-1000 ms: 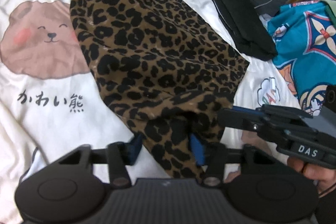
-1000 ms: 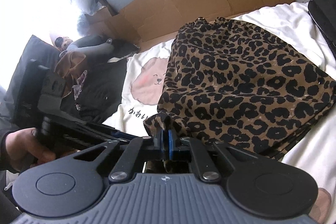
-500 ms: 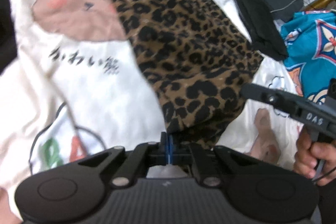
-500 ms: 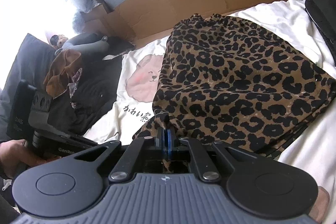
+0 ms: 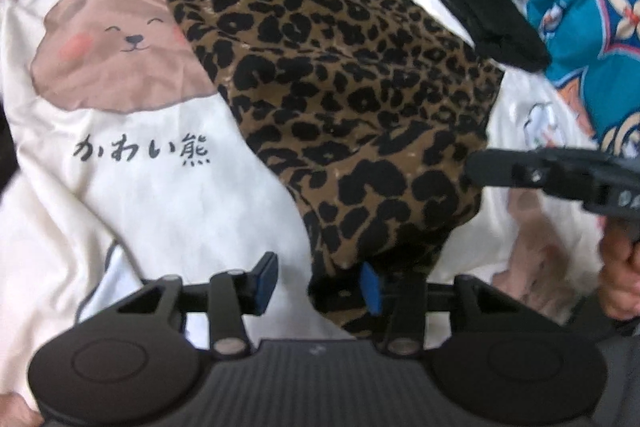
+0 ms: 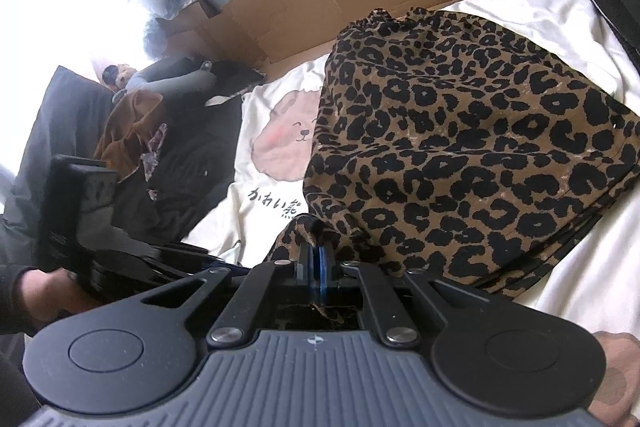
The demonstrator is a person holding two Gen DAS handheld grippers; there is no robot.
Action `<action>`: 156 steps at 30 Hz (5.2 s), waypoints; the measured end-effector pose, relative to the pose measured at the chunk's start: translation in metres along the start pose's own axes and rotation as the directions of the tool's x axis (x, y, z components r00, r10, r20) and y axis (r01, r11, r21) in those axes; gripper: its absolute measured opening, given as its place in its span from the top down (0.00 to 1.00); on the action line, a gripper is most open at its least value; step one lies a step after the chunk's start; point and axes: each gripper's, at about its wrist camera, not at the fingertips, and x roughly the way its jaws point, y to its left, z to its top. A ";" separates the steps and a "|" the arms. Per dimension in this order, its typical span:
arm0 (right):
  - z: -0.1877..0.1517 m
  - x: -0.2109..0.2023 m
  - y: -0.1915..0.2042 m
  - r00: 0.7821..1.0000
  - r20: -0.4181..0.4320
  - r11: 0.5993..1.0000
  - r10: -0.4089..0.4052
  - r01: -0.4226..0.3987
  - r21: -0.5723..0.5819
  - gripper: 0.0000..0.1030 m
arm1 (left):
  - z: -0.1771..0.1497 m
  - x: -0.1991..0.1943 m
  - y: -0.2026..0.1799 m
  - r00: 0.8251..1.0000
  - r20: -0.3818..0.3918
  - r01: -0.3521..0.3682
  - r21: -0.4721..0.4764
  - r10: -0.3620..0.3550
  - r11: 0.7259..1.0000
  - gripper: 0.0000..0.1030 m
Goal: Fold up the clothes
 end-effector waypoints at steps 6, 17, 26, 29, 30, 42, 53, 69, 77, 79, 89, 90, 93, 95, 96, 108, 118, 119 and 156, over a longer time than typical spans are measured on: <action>0.002 -0.009 -0.001 0.998 0.020 0.998 0.063 -0.064 0.020 0.72 | -0.005 -0.013 0.019 1.000 0.024 -0.007 -0.052 0.008 0.999 0.83; 0.001 0.008 0.004 0.999 -0.038 1.000 0.004 -0.005 -0.030 0.63 | -0.017 -0.013 0.054 0.999 -0.025 -0.025 -0.162 0.022 0.986 0.93; -0.010 0.052 0.025 0.980 -0.197 0.991 -0.019 -0.008 -0.133 0.64 | -0.014 -0.032 0.066 0.999 0.042 0.010 -0.207 -0.001 0.978 0.92; -0.019 0.066 0.025 0.959 -0.278 0.988 -0.064 0.022 -0.151 0.64 | -0.006 -0.034 0.057 0.996 0.076 0.069 -0.190 -0.056 0.979 0.92; -0.022 0.070 0.024 0.951 -0.299 0.988 -0.076 0.030 -0.154 0.64 | -0.003 -0.033 0.053 0.994 0.076 0.096 -0.179 -0.084 0.979 0.92; -0.005 0.045 -0.004 0.977 -0.200 0.997 -0.072 0.063 -0.055 0.63 | -0.007 0.008 0.029 0.990 -0.059 0.125 -0.097 -0.131 0.987 0.92; -0.005 0.050 -0.014 0.944 -0.197 0.963 -0.264 0.246 -0.110 0.65 | -0.016 0.003 0.020 0.986 -0.098 0.134 -0.049 -0.139 0.990 0.92; 0.023 -0.002 -0.060 0.944 0.016 0.942 -0.330 0.328 0.067 0.66 | 0.014 0.017 -0.005 0.983 -0.058 0.172 -0.001 -0.171 0.985 0.91; 0.041 -0.020 -0.092 0.890 0.119 0.895 -0.441 0.427 0.130 0.66 | 0.037 0.027 -0.017 0.991 -0.024 0.137 0.074 -0.135 0.988 0.91; 0.045 -0.024 -0.100 0.872 0.143 0.881 -0.468 0.449 0.147 0.66 | 0.044 0.030 -0.022 0.993 -0.016 0.122 0.100 -0.121 0.987 0.91; 0.043 -0.031 -0.129 0.824 0.118 0.818 -0.554 0.512 0.264 0.69 | 0.046 0.052 -0.033 0.994 -0.055 0.105 0.148 -0.097 0.983 0.91; 0.042 -0.031 -0.131 0.823 0.116 0.816 -0.556 0.513 0.267 0.70 | 0.044 0.051 -0.033 0.993 -0.063 0.111 0.151 -0.102 0.982 0.91; 0.042 -0.031 -0.132 0.817 0.108 0.809 -0.567 0.527 0.260 0.75 | 0.036 0.050 -0.032 0.989 -0.088 0.131 0.143 -0.119 0.981 0.91; 0.042 -0.029 -0.131 0.813 0.102 0.806 -0.573 0.536 0.252 0.76 | 0.031 0.049 -0.031 0.987 -0.096 0.139 0.137 -0.126 0.981 0.91; 0.042 -0.029 -0.131 0.813 0.101 0.805 -0.574 0.537 0.252 0.76 | 0.029 0.048 -0.031 0.986 -0.100 0.142 0.132 -0.130 0.981 0.91; 0.041 -0.024 -0.132 0.787 0.072 0.777 -0.613 0.584 0.237 0.91 | 0.017 0.048 -0.029 0.986 -0.093 0.147 0.086 -0.139 0.985 0.92; 0.041 -0.027 -0.134 0.779 0.073 0.766 -0.623 0.589 0.258 0.93 | 0.022 0.041 -0.028 0.979 -0.122 0.170 0.056 -0.162 0.984 0.92; 0.041 -0.030 -0.133 0.781 0.083 0.767 -0.619 0.580 0.273 0.92 | 0.024 0.037 -0.025 0.978 -0.114 0.179 0.038 -0.174 0.983 0.92; 0.104 0.022 -0.132 0.906 0.212 0.930 -0.365 0.345 0.127 0.63 | 0.245 0.012 0.022 0.962 0.240 -0.140 0.029 0.129 0.990 0.58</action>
